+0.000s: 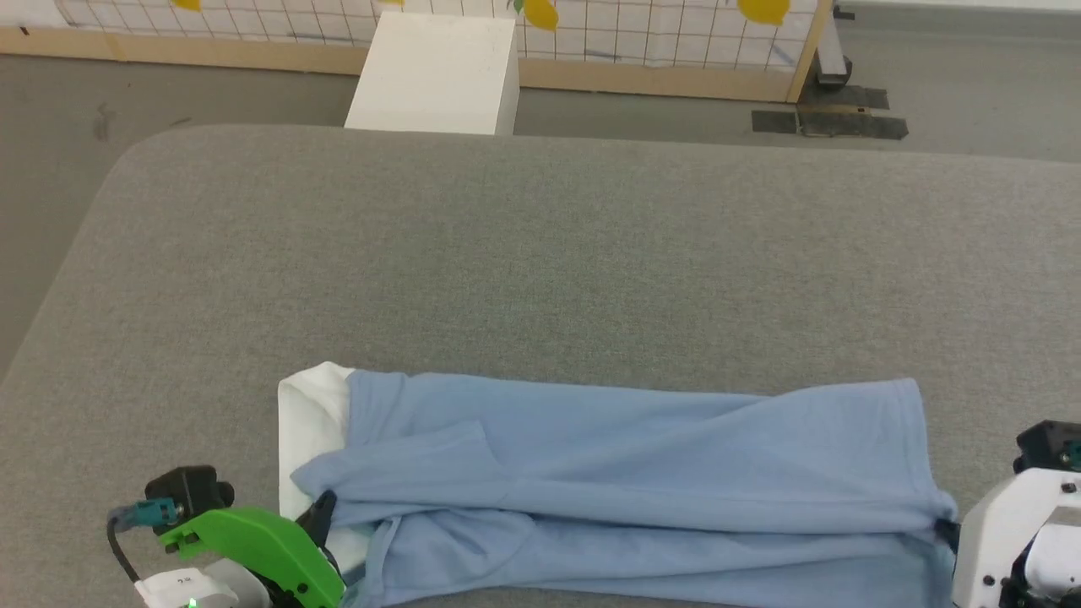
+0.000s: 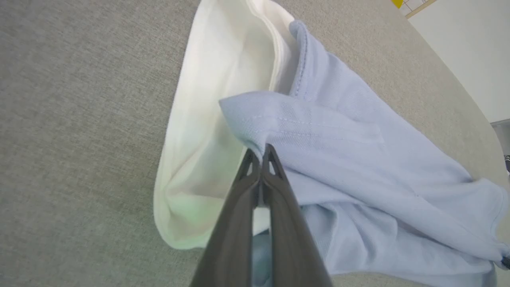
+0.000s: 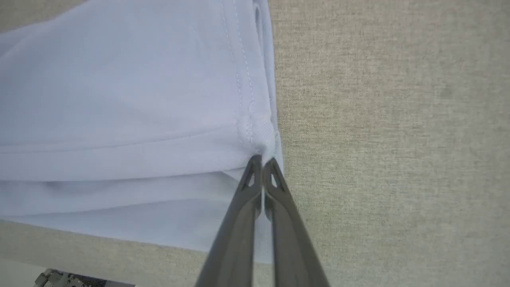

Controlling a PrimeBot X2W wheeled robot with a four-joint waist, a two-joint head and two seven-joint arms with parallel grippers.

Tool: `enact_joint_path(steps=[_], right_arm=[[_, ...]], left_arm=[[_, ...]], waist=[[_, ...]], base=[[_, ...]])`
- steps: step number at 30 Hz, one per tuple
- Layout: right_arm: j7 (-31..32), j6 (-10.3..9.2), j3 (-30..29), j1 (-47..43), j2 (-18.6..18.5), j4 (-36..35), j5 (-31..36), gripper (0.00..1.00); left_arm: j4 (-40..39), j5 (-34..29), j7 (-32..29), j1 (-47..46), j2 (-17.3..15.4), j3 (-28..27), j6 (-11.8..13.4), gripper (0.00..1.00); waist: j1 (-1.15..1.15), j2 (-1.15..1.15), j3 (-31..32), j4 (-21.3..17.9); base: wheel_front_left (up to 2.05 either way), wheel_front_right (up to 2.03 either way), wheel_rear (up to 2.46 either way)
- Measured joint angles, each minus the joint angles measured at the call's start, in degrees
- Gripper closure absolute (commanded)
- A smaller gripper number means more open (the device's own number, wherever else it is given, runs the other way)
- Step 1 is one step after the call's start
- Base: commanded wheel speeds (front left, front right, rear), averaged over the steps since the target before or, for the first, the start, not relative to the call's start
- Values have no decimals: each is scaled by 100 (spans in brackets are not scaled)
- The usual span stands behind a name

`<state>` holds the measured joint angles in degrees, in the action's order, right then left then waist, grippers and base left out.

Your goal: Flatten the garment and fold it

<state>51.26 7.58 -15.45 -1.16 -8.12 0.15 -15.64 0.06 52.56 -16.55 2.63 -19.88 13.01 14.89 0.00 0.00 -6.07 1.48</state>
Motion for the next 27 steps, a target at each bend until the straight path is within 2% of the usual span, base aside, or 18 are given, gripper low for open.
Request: enact_joint_path(steps=[1, 2, 5, 9, 13, 18, 21, 26, 27], right_arm=[[18, 0, 3, -24, 11, -12, -13, 53], [16, 0, 3, -36, 18, -36, -33, 0], [13, 0, -56, -54, 54, -240, -181, 0], [10, 0, -240, -103, 108, -631, -414, 0], [58, 0, -410, -12, 11, -865, -376, 0], [151, 0, -182, 274, -335, -624, -34, 0], [151, 0, -27, 410, -316, -357, 45, 0], [111, 0, 189, 467, -271, 145, 166, 0], [91, 0, 300, 491, -301, 469, 183, 0]], left_arm=[[32, 0, 0, -1, 3, -3, 21, 0], [57, 0, -2, -2, 5, -5, 49, 0], [70, -5, -27, -4, -15, -83, 220, 0], [-219, -113, 153, -29, -143, -240, 290, 0], [-476, -628, 890, -212, -399, -439, 280, 0], [-476, -1299, 2220, -450, -453, -459, -51, 0], [-300, -1627, 2894, -509, -398, -439, -223, 0], [-107, -2145, 3104, -623, -236, -426, -553, 0], [-151, -2449, 3110, -652, -38, -522, -680, 0]], waist=[[0, 0, 20, -7], [0, 0, 38, -13], [0, 0, 100, -37], [0, 0, 162, -65], [0, 0, 173, -106], [0, 0, 65, -119], [0, 0, -24, -89], [0, 0, -170, -4], [0, 0, -250, 49]], base=[[0, 0, 0], [0, 0, 0], [0, 0, 0], [0, 0, 0], [0, 0, 0], [0, 0, 0], [0, 0, 0], [0, 0, 0], [0, 0, 0]])
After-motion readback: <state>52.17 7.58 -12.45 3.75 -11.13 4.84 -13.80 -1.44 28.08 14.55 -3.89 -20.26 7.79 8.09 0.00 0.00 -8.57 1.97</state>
